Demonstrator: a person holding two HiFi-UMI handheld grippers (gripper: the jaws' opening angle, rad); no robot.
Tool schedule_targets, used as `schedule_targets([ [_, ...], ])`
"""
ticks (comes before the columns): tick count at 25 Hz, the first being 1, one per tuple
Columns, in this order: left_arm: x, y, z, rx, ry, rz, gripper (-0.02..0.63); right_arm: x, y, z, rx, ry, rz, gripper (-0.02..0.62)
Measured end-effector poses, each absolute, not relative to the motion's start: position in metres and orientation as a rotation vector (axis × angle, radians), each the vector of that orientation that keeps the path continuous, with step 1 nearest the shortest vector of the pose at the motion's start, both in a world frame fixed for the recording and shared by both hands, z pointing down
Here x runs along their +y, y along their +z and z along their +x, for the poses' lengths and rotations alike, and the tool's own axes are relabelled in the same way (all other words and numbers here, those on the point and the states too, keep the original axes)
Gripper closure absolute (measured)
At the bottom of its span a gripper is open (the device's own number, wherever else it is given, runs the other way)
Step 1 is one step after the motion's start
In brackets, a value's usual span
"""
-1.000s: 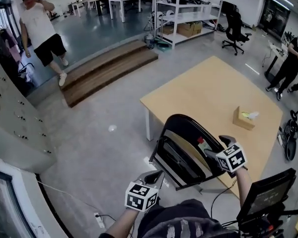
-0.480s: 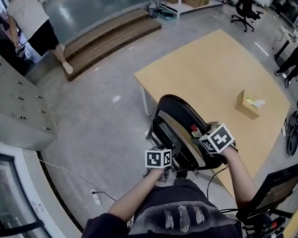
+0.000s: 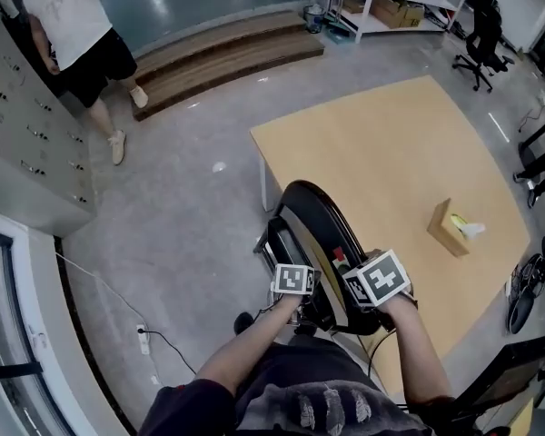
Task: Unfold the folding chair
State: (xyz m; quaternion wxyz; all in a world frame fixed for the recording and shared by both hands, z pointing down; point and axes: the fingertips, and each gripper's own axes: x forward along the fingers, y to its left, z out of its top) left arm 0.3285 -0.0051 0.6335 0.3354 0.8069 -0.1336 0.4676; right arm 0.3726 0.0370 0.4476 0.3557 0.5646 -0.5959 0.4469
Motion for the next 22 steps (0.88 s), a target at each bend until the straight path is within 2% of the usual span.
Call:
schedule_targets([
  [5, 0.001, 0.634, 0.336, -0.304, 1.159, 2.068, 0.289, 0.039, 0.443, 0.375, -1.552, 1.138, 1.453, 0.537],
  [8, 0.007, 0.628, 0.338, -0.298, 1.145, 2.092, 0.352, 0.043, 0.439, 0.379, -1.564, 1.150, 1.484, 0.540],
  [22, -0.005, 0.633, 0.285, -0.237, 1.060, 2.055, 0.359, 0.040, 0.453, 0.383, -1.553, 1.173, 1.476, 0.538],
])
